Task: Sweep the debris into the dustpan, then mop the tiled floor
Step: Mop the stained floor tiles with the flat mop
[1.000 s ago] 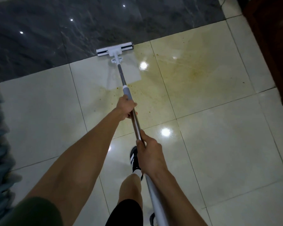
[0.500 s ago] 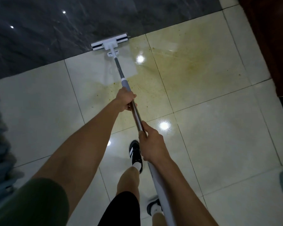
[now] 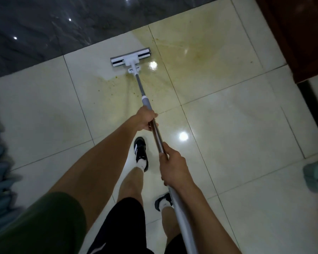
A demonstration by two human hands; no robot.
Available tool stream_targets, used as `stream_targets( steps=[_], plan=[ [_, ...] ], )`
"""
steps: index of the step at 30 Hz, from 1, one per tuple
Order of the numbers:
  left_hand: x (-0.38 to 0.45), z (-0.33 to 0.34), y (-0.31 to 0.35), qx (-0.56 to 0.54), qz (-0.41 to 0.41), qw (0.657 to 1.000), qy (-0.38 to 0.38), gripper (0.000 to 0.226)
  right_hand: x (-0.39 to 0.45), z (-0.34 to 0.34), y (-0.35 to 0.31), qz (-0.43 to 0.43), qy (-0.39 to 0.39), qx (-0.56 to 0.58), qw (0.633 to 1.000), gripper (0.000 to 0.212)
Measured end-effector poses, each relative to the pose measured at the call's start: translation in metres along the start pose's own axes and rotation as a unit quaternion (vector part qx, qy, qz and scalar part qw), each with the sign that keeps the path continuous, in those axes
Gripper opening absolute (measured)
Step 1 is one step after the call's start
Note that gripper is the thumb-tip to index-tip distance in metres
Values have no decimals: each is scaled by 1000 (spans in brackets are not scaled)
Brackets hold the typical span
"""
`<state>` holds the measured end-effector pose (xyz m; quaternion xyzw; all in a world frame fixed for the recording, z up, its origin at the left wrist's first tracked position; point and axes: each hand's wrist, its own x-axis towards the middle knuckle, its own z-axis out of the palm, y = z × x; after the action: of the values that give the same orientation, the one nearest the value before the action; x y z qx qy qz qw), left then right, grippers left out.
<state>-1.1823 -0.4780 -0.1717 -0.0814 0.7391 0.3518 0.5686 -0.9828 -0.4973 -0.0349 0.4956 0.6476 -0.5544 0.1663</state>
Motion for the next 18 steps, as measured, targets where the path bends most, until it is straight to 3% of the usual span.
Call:
stream_targets(
  steps=[4,7,13,18],
  plan=[
    [-36,42,-39,-26,7,1000,-4,57,-47,-20,39,-1,8,5,1000,35],
    [-50,59,-54,-21,10,1000,4,54,-63,-26,51,-5,12,-18,1000,35],
    [-34,54,-40,19,38,997,61,36,-45,-24,36,-1,6,-11,1000,42],
    [-8,42,-7,3,36,996,81,38,-14,-32,6,1,12,-2,1000,40]
  ],
)
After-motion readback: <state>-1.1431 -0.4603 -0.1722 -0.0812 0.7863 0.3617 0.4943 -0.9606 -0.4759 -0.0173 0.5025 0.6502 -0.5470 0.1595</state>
